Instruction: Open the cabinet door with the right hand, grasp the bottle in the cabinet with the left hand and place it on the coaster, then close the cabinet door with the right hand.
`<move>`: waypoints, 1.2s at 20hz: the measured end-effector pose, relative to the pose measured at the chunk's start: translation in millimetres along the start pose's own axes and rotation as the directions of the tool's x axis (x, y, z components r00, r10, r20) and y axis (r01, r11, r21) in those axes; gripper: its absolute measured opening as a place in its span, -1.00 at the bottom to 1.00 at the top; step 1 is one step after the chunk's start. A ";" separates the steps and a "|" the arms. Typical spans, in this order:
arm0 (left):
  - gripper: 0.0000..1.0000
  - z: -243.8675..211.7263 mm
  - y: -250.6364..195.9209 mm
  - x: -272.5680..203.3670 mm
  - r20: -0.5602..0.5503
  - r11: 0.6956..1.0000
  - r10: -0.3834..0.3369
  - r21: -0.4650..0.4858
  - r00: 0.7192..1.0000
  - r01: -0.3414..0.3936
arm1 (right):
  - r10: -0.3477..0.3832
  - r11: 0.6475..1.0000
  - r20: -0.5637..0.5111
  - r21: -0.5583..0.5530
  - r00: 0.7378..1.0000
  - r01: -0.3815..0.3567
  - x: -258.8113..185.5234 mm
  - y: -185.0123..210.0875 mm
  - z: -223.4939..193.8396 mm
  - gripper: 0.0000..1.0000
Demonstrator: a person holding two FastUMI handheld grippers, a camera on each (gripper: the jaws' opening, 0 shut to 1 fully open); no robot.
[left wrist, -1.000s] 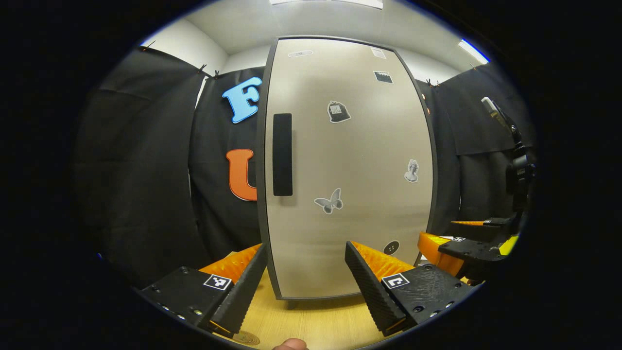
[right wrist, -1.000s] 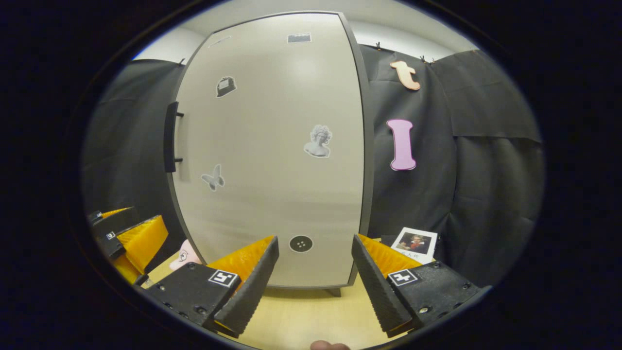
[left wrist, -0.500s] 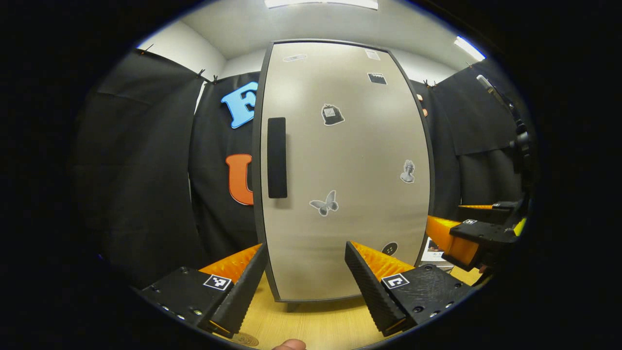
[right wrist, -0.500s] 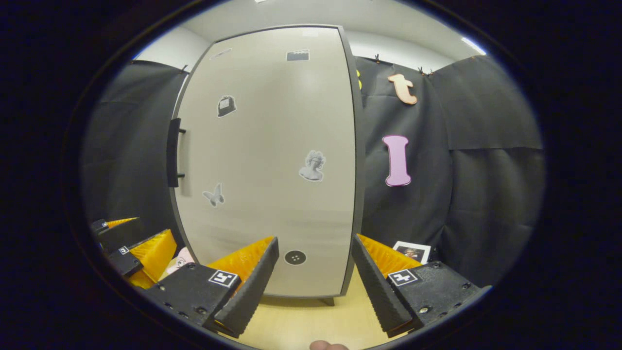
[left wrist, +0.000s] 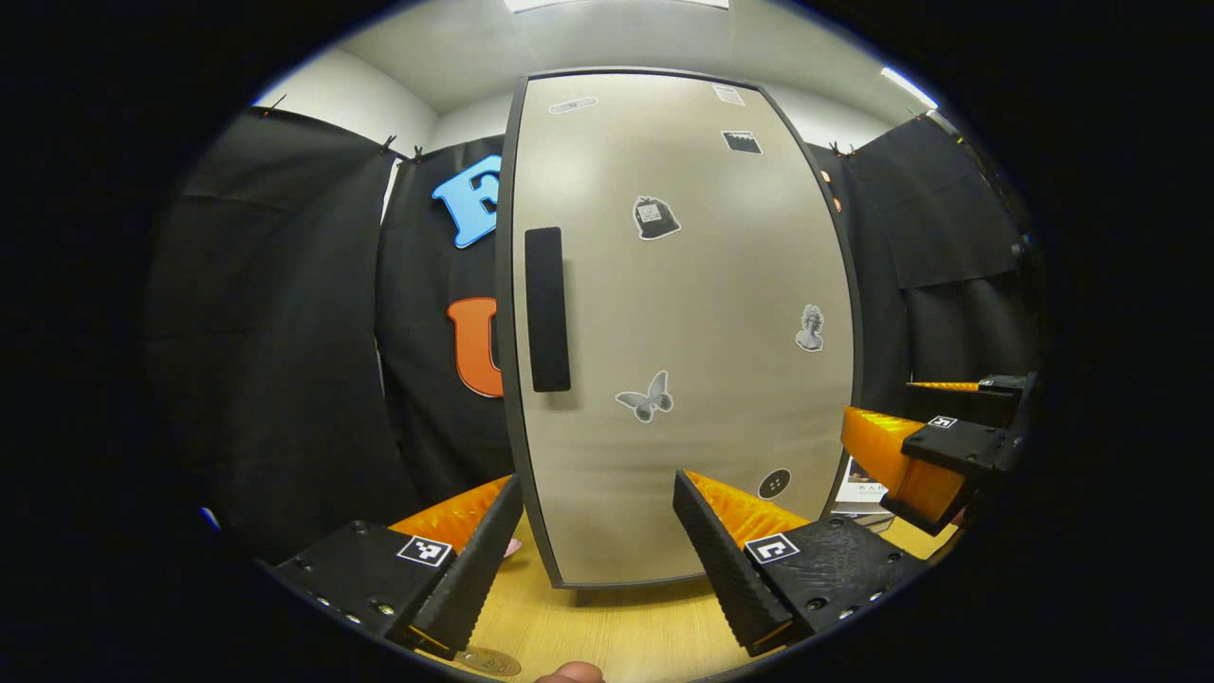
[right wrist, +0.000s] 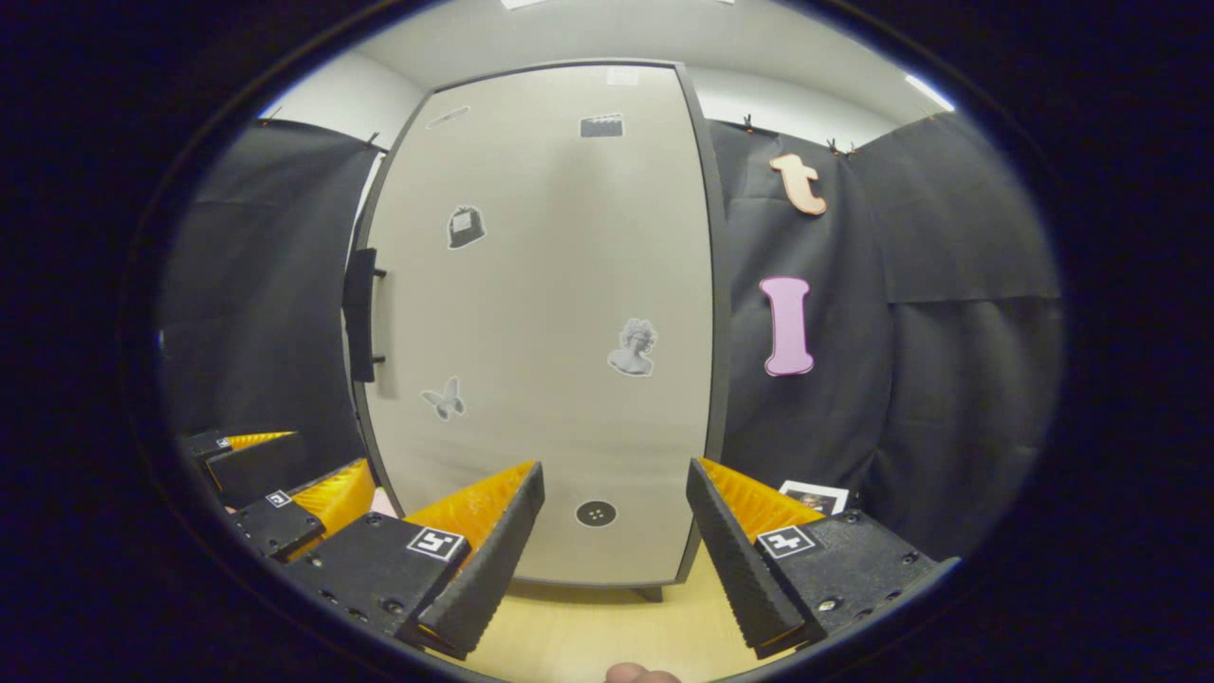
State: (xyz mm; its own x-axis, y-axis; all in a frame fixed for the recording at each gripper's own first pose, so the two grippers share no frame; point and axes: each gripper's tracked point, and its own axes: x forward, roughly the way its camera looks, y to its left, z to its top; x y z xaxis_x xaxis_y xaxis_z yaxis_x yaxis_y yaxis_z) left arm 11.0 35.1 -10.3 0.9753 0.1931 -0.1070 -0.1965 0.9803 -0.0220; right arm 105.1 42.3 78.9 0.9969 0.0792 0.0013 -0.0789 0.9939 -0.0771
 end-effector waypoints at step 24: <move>0.92 -0.3 1.0 4.4 0.007 1.000 -0.007 -0.016 1.000 0.007 | 0.021 0.998 0.007 -0.053 1.000 -0.020 7.2 5.4 -0.3 0.95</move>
State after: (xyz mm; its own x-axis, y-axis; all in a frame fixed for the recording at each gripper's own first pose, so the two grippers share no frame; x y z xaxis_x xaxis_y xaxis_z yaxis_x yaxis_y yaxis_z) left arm 15.1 36.8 -11.0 0.9774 0.1866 -0.0997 -0.1912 0.9808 -0.0388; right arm 111.9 48.2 78.2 0.9949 0.1004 0.0065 -0.0987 0.9866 -0.1296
